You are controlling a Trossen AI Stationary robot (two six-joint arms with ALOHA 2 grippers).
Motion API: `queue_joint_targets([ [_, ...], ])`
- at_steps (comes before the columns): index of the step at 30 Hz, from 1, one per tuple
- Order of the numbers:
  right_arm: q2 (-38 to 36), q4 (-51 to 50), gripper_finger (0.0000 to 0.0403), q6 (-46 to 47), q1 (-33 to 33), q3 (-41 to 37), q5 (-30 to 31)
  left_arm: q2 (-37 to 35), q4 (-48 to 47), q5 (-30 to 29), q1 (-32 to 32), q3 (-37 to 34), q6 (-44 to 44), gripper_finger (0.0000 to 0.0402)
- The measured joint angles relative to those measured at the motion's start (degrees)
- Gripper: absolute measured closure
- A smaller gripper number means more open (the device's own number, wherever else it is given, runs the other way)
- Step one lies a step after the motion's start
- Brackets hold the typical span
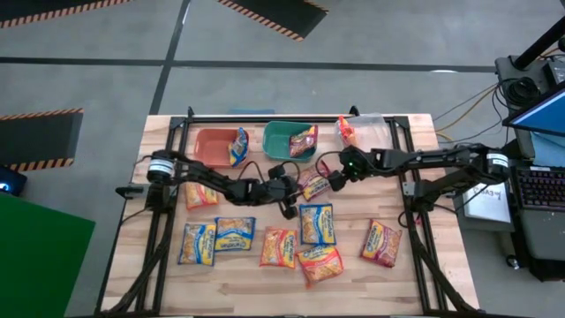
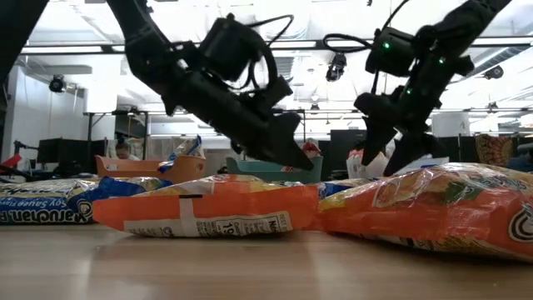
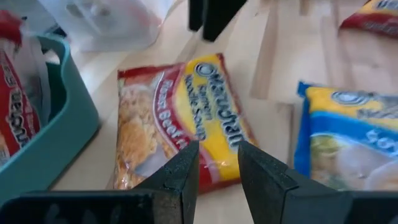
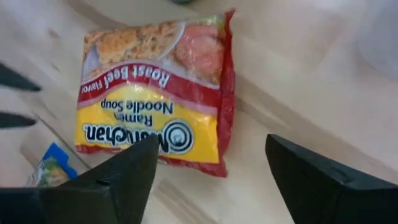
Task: Sort Maruchan noodles
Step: Put the red noodle pack into the green bin
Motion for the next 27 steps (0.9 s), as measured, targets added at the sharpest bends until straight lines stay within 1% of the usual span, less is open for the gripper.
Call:
queue_joint_targets([
  [6,-0.1,9.9,0.0095,1.5,-0.1,-5.5,0.0,2.0,-0.5,0.0,0.7,0.2,-1.1,0.0308],
  [13,-0.1,21.6,0.0096,3.1,-0.7,-11.1,0.6,2.0,-1.2,0.0,0.8,-0.2,-1.7,0.0308],
  [21,-0.1,30.5,0.0094,4.5,-0.7,-15.4,1.3,2.0,-1.8,0.0,2.2,-0.3,-3.0,0.0308],
  [27,-0.1,32.2,0.0094,5.7,-0.7,-17.9,3.1,2.0,-1.9,0.0,2.7,-0.5,-3.1,0.0308],
])
